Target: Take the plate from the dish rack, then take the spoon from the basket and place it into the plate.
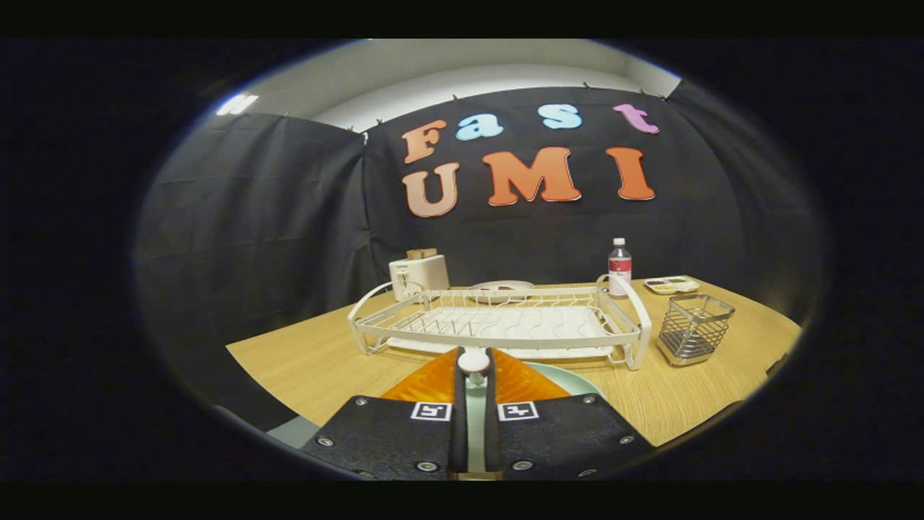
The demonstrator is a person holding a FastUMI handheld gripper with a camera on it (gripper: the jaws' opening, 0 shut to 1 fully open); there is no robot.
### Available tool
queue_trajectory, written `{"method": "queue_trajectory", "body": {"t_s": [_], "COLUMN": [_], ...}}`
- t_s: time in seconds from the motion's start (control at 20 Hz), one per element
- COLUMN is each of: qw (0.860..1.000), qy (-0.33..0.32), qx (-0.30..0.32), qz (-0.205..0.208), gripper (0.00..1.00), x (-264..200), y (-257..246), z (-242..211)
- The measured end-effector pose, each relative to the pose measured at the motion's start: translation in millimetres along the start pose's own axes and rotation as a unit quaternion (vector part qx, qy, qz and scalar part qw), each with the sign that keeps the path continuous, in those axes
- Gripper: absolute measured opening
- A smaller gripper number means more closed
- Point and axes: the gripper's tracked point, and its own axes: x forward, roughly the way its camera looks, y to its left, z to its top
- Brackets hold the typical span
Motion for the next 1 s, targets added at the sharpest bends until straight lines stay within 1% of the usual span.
{"method": "queue_trajectory", "body": {"t_s": [0.05, 0.15, 0.2, 0.35, 0.45, 0.5, 0.55, 0.6, 0.7, 0.8, 1.0], "qw": [1.0, 1.0, 1.0, 0.999, 0.999, 0.999, 0.999, 0.998, 0.998, 0.998, 0.997], "qy": [0.006, 0.023, 0.026, 0.032, 0.041, 0.044, 0.044, 0.044, 0.044, 0.042, 0.028], "qx": [0.001, -0.004, -0.001, 0.007, 0.0, -0.003, -0.006, -0.007, -0.01, -0.011, -0.014], "qz": [-0.001, -0.012, -0.012, -0.016, -0.023, -0.027, -0.031, -0.035, -0.042, -0.048, -0.067], "gripper": [0.09, 0.12, 0.14, 0.16, 0.25, 0.47, 0.61, 0.83, 0.98, 0.98, 0.98], "x": [0.7, 1.5, 0.5, -1.0, -0.6, -1.7, -4.7, -4.8, -5.4, -7.8, -15.3], "y": [-2.2, -9.3, -10.9, -18.2, -25.5, -29.3, -33.5, -37.5, -46.3, -55.9, -85.2], "z": [-1.4, -8.2, -9.7, -10.9, -14.6, -14.3, -13.1, -11.3, -6.8, -0.6, 27.1]}}
